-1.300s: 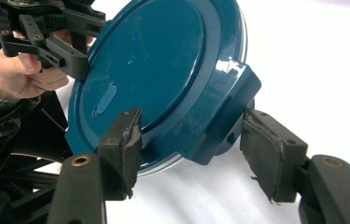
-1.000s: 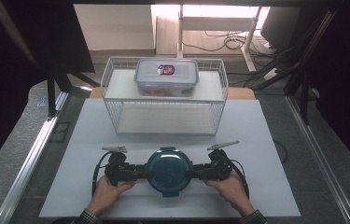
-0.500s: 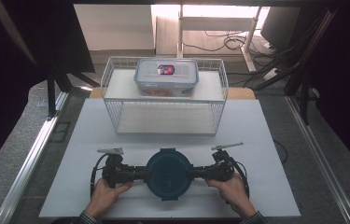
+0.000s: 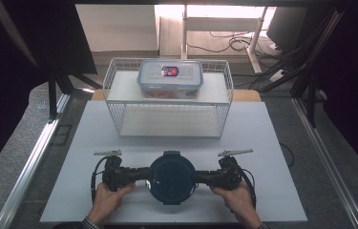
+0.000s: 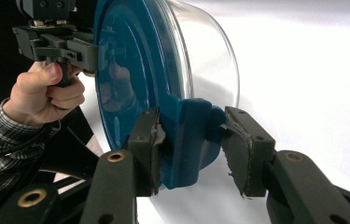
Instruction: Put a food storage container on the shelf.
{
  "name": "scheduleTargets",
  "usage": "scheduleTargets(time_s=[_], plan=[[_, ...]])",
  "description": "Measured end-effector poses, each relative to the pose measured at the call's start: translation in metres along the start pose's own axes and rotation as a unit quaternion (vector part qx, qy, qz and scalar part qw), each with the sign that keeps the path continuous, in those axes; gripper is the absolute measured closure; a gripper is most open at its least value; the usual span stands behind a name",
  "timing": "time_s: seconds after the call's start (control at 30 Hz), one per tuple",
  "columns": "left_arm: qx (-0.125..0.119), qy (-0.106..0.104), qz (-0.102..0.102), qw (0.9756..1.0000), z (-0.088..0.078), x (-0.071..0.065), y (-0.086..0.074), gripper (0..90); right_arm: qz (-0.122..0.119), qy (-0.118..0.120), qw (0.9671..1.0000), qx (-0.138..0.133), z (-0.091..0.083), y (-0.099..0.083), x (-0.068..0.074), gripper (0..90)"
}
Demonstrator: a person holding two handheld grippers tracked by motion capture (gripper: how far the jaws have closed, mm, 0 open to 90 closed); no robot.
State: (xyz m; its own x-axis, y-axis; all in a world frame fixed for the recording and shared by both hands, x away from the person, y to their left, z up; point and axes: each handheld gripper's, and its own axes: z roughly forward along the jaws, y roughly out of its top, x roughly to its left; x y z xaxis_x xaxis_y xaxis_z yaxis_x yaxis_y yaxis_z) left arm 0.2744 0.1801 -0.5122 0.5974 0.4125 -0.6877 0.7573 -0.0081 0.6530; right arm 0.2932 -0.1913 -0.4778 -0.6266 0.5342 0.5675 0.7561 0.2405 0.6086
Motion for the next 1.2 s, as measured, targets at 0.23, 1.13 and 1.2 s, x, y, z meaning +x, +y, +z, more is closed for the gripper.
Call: scheduleTargets(time_s=[0.23,1.13,1.2], plan=[[-0.003,0.003,0.024,0.9997,-0.004,-0.007,0.012,57.5,-0.025,-0.003,0.9996,-0.016,-0.005,0.009,0.006,57.7],[-0.031,0.024,0.088,0.9953,-0.034,-0.046,0.102,57.3,-0.092,-0.007,0.9932,-0.07,-0.039,0.096,0.037,57.8],[-0.032,0.025,0.094,0.9947,-0.036,-0.051,0.113,57.3,-0.096,-0.008,0.9925,-0.074,-0.043,0.104,0.04,57.8]])
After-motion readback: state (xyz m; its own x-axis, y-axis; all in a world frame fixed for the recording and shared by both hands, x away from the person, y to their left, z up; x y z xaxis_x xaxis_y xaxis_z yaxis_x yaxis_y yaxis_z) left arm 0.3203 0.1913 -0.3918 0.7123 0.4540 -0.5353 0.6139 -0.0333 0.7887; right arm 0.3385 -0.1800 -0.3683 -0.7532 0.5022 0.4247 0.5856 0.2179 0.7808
